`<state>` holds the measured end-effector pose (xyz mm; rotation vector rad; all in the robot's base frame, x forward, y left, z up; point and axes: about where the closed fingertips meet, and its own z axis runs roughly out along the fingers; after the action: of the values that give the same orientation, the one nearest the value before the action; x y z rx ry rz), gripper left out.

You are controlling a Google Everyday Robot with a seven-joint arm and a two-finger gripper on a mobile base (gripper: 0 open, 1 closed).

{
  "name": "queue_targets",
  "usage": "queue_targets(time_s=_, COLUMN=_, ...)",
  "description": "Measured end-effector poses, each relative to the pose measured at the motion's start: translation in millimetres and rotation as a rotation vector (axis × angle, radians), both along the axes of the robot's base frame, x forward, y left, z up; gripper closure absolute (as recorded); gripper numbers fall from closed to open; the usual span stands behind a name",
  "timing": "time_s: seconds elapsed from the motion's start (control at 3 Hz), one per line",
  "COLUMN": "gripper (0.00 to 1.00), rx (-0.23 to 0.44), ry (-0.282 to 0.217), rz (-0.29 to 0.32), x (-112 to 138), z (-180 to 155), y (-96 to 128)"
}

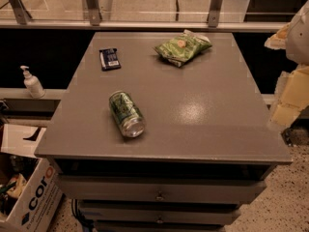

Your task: Pick green can

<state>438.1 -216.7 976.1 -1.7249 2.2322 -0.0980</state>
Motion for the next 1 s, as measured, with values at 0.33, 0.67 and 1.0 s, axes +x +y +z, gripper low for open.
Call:
queue_targets(time_s=0.33, gripper=0.00, rx=0.000, ry=0.000, rz=0.000, x=0, z=0, y=0)
queue_targets(time_s=0.67, gripper=0.00, rx=0.004, ry=-0.011, rz=-0.019, x=-3, z=-10, y=14)
queue_targets(time_s=1.0, gripper=0.00, rx=0.023, ry=-0.023, rz=-0.051, x=-5, z=-31, y=51)
